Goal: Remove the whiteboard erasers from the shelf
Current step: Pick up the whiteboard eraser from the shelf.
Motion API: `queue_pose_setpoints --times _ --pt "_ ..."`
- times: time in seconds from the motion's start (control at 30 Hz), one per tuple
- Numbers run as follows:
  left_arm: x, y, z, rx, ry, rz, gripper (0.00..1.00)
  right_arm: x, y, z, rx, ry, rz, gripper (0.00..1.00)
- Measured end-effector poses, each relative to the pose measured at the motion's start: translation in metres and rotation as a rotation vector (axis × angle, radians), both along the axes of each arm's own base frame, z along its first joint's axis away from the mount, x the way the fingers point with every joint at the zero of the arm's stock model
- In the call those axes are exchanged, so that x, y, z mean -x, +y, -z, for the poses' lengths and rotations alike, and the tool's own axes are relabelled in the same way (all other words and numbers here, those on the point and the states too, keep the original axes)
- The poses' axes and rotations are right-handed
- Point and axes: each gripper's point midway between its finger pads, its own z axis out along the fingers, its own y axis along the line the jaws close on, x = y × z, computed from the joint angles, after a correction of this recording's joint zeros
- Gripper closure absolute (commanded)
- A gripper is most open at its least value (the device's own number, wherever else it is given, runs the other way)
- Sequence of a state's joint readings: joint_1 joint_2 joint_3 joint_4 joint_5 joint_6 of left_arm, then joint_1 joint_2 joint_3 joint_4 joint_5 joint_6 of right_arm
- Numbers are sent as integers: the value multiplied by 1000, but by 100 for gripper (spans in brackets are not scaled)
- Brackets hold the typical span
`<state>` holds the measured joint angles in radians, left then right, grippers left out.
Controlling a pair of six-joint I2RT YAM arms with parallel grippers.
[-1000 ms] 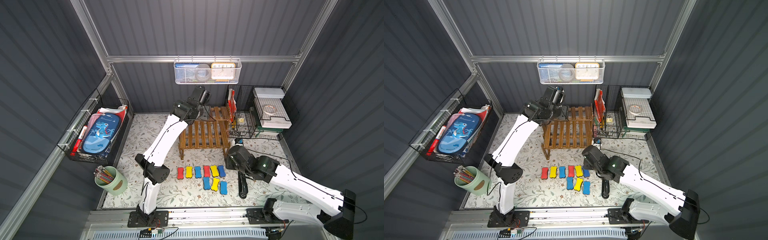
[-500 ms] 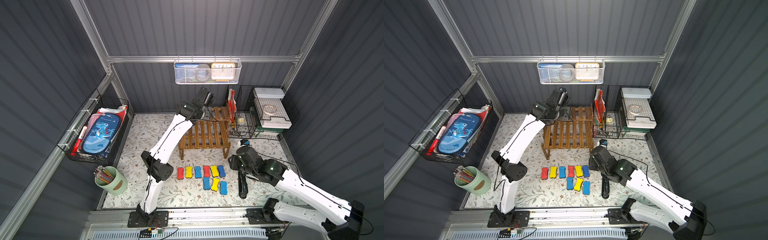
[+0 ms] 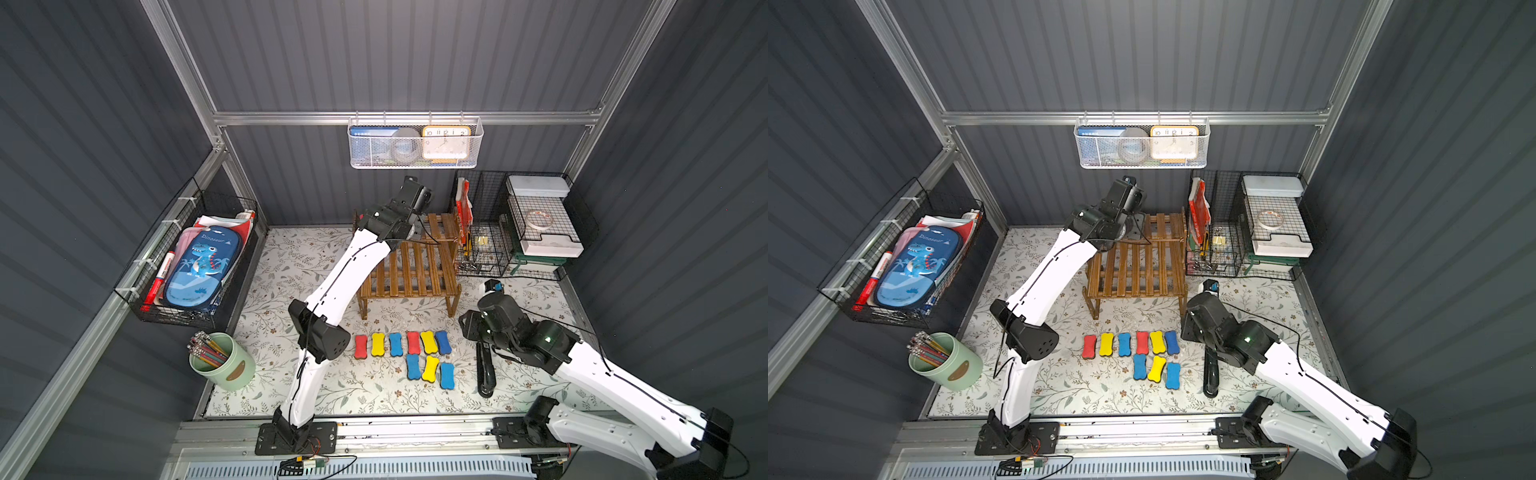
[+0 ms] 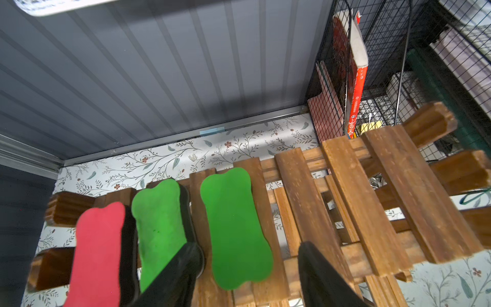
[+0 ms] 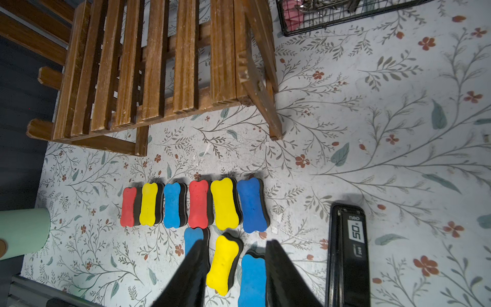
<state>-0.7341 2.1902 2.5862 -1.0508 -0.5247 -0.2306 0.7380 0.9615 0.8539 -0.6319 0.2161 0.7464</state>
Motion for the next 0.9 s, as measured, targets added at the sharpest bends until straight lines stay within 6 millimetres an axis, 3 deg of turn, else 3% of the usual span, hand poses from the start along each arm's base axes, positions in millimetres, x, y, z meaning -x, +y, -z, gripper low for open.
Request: queue_pose_setpoints --times 0.3,0.4,0.47,0.9 --pt "-5 -2 14 -29 14 -6 42 -1 -2 -3 -15 -5 5 60" --pt "-5 -1 14 -28 14 -9 32 -1 -3 -2 -15 -5 9 59" --pt "-5 -1 14 -28 14 -10 30 0 -4 -1 -15 -4 10 59" --pt "-6 -2 15 -25 14 -8 33 -1 -7 -1 -19 -4 18 59"
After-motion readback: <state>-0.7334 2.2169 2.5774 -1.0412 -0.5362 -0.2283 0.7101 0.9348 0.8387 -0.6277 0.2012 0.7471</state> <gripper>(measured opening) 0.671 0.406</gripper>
